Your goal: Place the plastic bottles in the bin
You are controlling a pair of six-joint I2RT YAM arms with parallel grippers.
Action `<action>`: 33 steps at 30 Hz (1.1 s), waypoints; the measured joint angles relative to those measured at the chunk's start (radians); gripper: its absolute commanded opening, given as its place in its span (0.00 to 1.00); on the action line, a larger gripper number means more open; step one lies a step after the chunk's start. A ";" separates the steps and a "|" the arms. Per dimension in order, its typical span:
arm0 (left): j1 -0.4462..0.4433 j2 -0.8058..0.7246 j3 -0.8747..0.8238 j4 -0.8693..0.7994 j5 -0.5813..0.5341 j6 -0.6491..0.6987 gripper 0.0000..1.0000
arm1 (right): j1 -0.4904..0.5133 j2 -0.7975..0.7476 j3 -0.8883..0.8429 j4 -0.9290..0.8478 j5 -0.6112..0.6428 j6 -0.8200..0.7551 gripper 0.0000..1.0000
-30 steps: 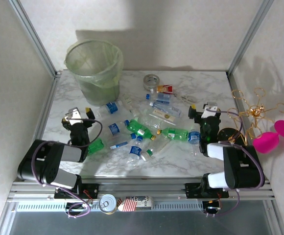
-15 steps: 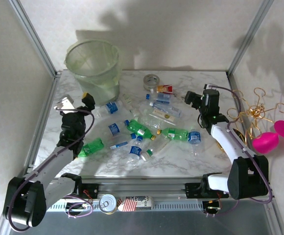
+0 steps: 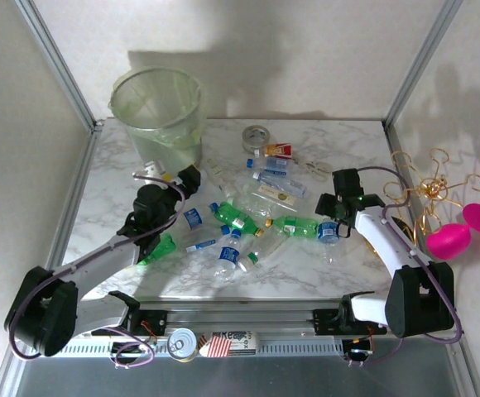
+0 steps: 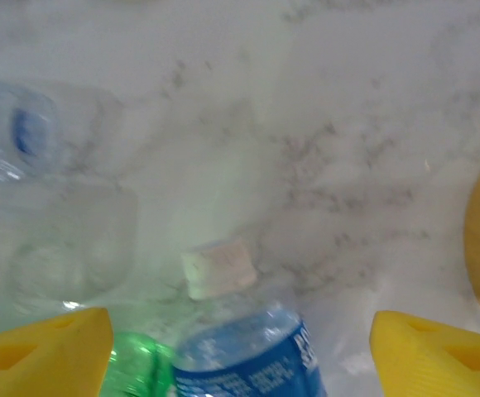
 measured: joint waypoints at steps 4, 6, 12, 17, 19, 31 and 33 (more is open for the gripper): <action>-0.071 0.072 0.040 0.011 0.003 -0.008 0.99 | 0.000 -0.006 -0.057 -0.014 -0.009 0.010 0.79; -0.099 0.108 0.062 0.013 0.005 -0.011 0.99 | 0.000 -0.006 -0.081 -0.008 -0.029 0.013 0.78; -0.162 0.175 0.113 0.009 0.005 -0.016 0.99 | 0.003 0.000 -0.127 0.027 -0.079 0.025 0.78; -0.192 0.200 0.142 0.005 0.007 -0.019 0.99 | 0.004 0.017 -0.130 0.065 -0.088 0.031 0.78; -0.196 0.201 0.143 0.003 0.007 -0.023 0.99 | 0.004 0.022 -0.132 0.072 -0.095 0.031 0.80; -0.196 0.200 0.143 -0.013 0.007 -0.023 0.99 | 0.051 0.018 -0.134 0.038 -0.098 0.080 0.80; -0.196 0.198 0.143 -0.013 0.007 -0.023 0.99 | 0.053 0.029 -0.134 0.039 -0.095 0.084 0.81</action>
